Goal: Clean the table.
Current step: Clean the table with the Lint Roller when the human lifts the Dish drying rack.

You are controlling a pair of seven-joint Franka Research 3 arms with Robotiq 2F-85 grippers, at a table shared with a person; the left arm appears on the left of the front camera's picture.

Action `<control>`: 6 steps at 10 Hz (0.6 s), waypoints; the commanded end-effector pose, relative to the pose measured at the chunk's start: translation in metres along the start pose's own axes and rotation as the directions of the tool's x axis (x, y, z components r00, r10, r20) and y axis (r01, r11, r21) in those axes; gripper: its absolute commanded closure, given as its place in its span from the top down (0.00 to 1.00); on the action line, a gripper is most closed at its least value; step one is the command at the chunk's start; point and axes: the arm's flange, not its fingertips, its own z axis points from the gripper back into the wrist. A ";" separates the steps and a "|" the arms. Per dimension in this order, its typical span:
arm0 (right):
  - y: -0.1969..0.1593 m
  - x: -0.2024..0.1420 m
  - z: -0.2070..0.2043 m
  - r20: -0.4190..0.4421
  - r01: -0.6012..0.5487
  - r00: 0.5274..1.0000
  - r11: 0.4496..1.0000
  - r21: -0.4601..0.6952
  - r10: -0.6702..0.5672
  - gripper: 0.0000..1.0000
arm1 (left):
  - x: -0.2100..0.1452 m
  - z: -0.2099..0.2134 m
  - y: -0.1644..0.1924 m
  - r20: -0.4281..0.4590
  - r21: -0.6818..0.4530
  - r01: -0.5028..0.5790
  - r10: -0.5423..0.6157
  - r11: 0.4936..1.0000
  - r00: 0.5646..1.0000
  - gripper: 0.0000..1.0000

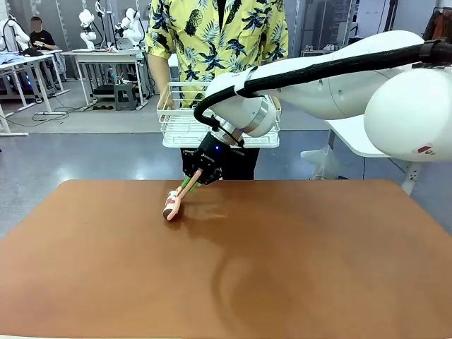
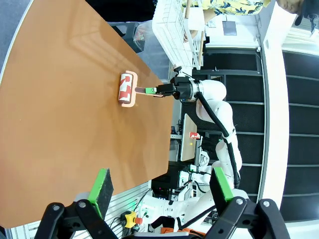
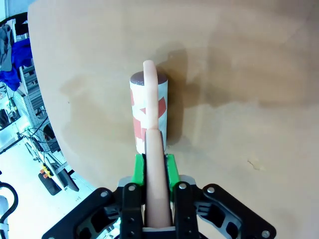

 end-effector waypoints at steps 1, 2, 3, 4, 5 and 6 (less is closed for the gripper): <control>-0.007 -0.015 -0.003 -0.148 0.007 0.989 0.994 -0.111 -0.024 0.21 | -0.003 0.001 0.000 0.006 -0.015 0.005 -0.005 1.000 1.000 1.00; 0.021 -0.026 0.061 -0.135 -0.057 0.990 0.991 -0.120 0.040 0.21 | -0.003 0.001 0.000 0.006 -0.015 0.005 -0.005 1.000 1.000 1.00; 0.044 -0.043 0.128 -0.049 -0.111 0.993 0.980 -0.166 0.104 0.21 | -0.003 0.001 0.000 0.006 -0.015 0.005 -0.005 1.000 1.000 1.00; 0.051 -0.060 0.184 -0.030 -0.135 0.991 0.955 -0.262 0.132 0.21 | -0.003 0.001 0.000 0.006 -0.015 0.005 -0.005 1.000 1.000 1.00; 0.047 -0.070 0.227 -0.067 -0.120 0.992 0.921 -0.371 0.103 0.21 | -0.003 0.001 0.000 0.006 -0.015 0.005 -0.005 1.000 1.000 1.00; 0.028 -0.080 0.259 -0.041 -0.057 0.998 0.867 -0.495 0.043 0.21 | -0.003 0.001 0.000 0.006 -0.015 0.005 -0.005 1.000 1.000 1.00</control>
